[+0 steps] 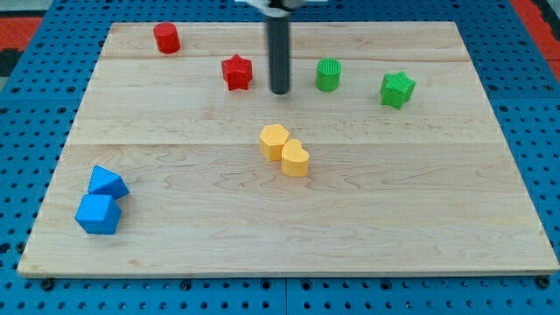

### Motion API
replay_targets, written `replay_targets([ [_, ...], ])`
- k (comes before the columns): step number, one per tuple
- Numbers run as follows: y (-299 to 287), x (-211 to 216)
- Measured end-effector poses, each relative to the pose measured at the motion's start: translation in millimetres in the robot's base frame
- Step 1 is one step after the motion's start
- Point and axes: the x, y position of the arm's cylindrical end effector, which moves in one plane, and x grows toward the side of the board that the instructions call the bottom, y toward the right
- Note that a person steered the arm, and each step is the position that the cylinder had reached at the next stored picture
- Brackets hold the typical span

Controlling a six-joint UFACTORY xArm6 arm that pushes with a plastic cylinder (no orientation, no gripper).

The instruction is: Move the green circle to the top right of red star

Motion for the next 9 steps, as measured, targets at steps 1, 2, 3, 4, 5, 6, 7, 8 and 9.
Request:
replay_targets([
  [1,30,8],
  [2,30,-13],
  [3,41,-46],
  [4,70,-62],
  [5,116,-63],
  [6,99,-93],
  [7,22,-122],
  [8,-32,-122],
  [9,-2,-96],
])
